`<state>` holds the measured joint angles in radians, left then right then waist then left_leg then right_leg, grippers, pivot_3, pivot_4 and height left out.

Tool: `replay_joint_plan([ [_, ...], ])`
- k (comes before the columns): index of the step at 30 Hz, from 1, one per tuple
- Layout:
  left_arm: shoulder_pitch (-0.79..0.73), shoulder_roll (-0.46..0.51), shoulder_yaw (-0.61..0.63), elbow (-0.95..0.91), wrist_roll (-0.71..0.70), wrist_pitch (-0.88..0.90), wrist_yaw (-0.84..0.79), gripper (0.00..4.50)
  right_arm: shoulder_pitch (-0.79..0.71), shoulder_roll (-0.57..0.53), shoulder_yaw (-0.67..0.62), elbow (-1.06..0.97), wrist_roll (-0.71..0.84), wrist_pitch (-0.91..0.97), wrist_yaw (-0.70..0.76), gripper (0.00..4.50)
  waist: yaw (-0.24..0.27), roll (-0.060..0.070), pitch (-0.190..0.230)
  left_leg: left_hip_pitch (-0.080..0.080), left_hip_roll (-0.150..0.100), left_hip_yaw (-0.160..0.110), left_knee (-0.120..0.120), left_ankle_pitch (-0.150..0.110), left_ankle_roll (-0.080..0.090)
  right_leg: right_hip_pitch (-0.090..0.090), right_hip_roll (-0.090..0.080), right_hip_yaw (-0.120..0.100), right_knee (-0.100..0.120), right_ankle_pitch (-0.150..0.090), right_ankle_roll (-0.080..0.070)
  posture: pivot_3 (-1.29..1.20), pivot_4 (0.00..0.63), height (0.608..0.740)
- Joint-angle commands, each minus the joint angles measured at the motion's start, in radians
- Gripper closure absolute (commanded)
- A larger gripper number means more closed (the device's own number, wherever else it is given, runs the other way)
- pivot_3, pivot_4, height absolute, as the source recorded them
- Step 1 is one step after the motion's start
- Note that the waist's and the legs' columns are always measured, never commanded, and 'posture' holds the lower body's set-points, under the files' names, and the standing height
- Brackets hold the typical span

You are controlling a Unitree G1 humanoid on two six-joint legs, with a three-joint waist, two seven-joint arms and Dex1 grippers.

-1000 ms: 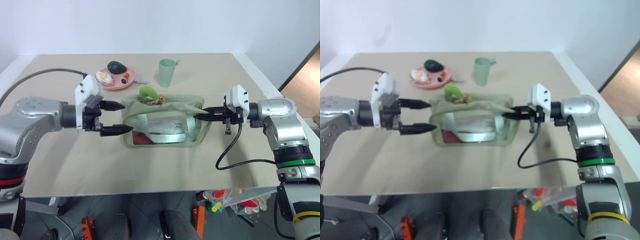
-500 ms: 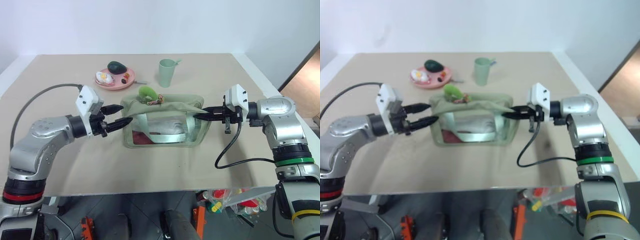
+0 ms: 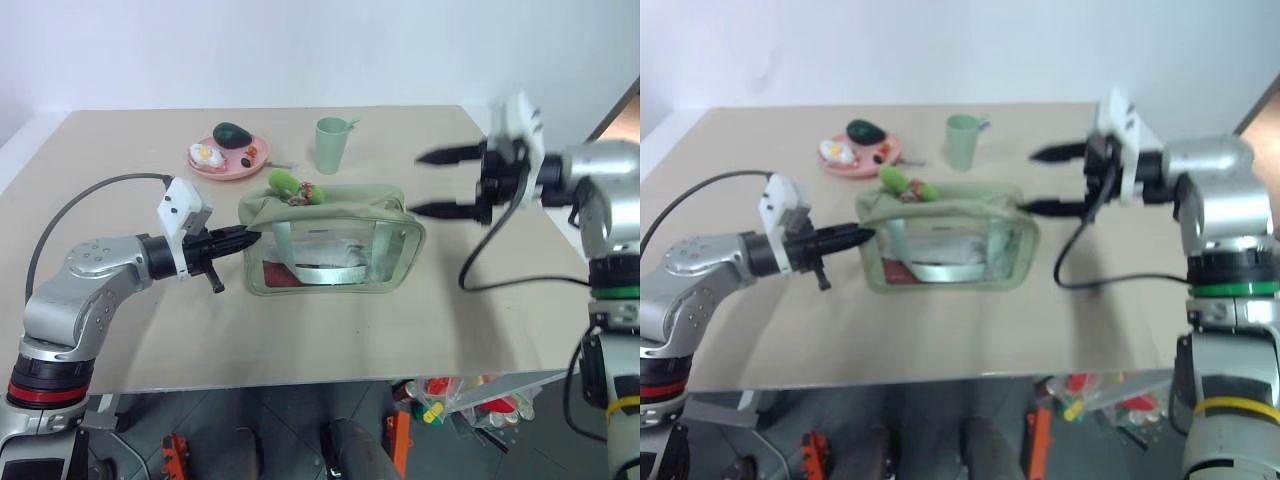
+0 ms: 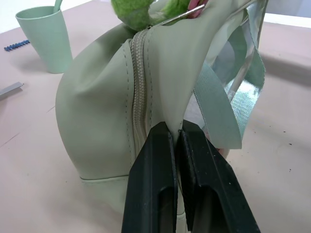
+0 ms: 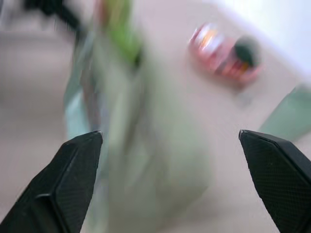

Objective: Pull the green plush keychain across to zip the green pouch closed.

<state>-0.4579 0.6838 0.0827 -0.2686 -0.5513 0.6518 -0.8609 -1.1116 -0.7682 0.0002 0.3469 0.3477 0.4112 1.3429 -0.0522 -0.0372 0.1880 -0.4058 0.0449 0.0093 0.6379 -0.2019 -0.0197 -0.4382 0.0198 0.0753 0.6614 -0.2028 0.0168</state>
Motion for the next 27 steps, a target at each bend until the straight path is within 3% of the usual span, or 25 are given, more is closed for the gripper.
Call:
replay_joint_plan([
  [1,-0.004,0.004,-0.006,-0.020,-0.004,-0.007,-0.008,4.50,-0.079,0.092,-0.023,-0.046,0.020,0.017,-0.123,0.03,0.002,-0.001,0.000,0.000,0.000,-0.001,0.000,0.000,0.000,0.000,0.000,0.000,0.001,-0.001,-0.001,0.00,0.150,0.740],
  [4,-0.001,0.004,-0.015,-0.015,0.007,-0.015,-0.011,4.50,-0.062,0.256,0.021,-0.154,0.024,0.102,-0.288,0.03,0.003,-0.001,-0.001,0.000,0.001,-0.002,0.000,0.000,0.000,0.000,0.001,-0.001,0.002,-0.002,-0.001,0.00,0.150,0.740],
  [8,0.003,0.000,-0.027,-0.017,0.012,-0.023,-0.011,4.50,-0.028,0.351,0.075,-0.216,0.000,0.152,-0.364,0.03,0.010,-0.001,-0.001,-0.002,0.001,-0.002,0.000,0.000,0.000,-0.002,0.001,-0.001,0.004,-0.002,-0.001,0.00,0.150,0.740],
  [13,0.004,-0.003,-0.037,-0.018,0.014,-0.034,-0.009,4.50,-0.012,0.400,0.131,-0.225,-0.017,0.209,-0.419,0.03,0.011,-0.001,-0.001,-0.006,-0.002,-0.003,0.000,0.001,-0.002,-0.003,-0.003,-0.003,0.003,-0.003,0.001,0.00,0.150,0.740],
  [17,0.003,-0.008,-0.035,-0.016,0.018,-0.043,0.005,4.50,0.014,0.379,0.160,-0.216,-0.032,0.215,-0.396,0.03,0.010,-0.001,-0.001,-0.005,-0.002,-0.004,0.000,0.001,-0.002,-0.002,-0.003,-0.003,0.003,-0.003,0.001,0.00,0.150,0.740],
  [27,-0.001,-0.009,-0.039,0.000,0.038,-0.060,0.011,4.50,0.062,0.336,0.196,-0.240,-0.045,0.209,-0.333,3.16,0.005,-0.001,-0.001,-0.004,-0.001,-0.005,0.000,0.001,-0.002,-0.002,-0.001,-0.004,0.003,-0.003,0.000,0.00,0.150,0.740],
])
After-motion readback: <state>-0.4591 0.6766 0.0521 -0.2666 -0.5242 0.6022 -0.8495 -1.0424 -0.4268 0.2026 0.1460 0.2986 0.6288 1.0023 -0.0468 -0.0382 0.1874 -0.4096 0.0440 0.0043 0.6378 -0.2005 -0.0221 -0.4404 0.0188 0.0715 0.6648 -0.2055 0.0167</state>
